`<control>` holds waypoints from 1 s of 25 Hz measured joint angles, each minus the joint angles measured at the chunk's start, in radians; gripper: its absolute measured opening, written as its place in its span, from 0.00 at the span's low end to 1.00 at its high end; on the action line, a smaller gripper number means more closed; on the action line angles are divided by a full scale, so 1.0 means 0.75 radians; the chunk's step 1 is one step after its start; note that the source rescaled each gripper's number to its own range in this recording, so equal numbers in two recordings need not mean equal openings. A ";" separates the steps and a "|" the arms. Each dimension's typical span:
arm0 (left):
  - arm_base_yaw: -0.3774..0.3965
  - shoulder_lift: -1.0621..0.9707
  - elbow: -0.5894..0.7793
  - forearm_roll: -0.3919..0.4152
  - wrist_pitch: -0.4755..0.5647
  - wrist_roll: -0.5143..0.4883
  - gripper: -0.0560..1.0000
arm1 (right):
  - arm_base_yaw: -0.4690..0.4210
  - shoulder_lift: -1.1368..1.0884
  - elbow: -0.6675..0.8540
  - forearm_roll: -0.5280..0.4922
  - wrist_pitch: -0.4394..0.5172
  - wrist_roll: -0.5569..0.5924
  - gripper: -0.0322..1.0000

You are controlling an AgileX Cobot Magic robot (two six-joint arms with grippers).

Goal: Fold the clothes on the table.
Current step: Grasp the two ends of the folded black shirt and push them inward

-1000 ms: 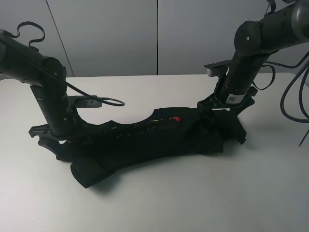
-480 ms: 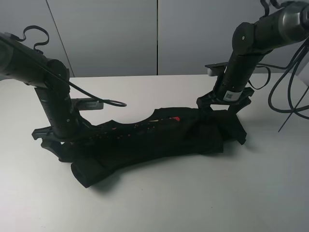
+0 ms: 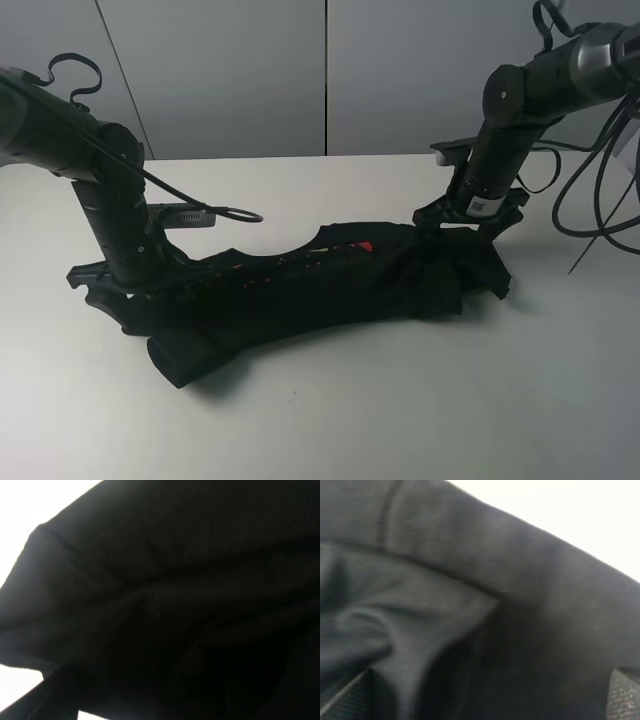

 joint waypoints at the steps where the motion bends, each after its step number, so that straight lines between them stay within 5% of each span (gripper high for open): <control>1: 0.000 0.000 0.000 0.000 0.000 0.000 1.00 | -0.021 0.000 0.000 0.000 -0.003 0.000 1.00; 7: 0.000 0.000 0.000 0.000 0.000 0.005 1.00 | -0.091 0.008 0.000 0.063 -0.005 -0.034 1.00; 25: 0.000 0.001 0.000 -0.002 -0.010 0.044 1.00 | -0.029 0.051 -0.003 0.069 0.012 -0.080 1.00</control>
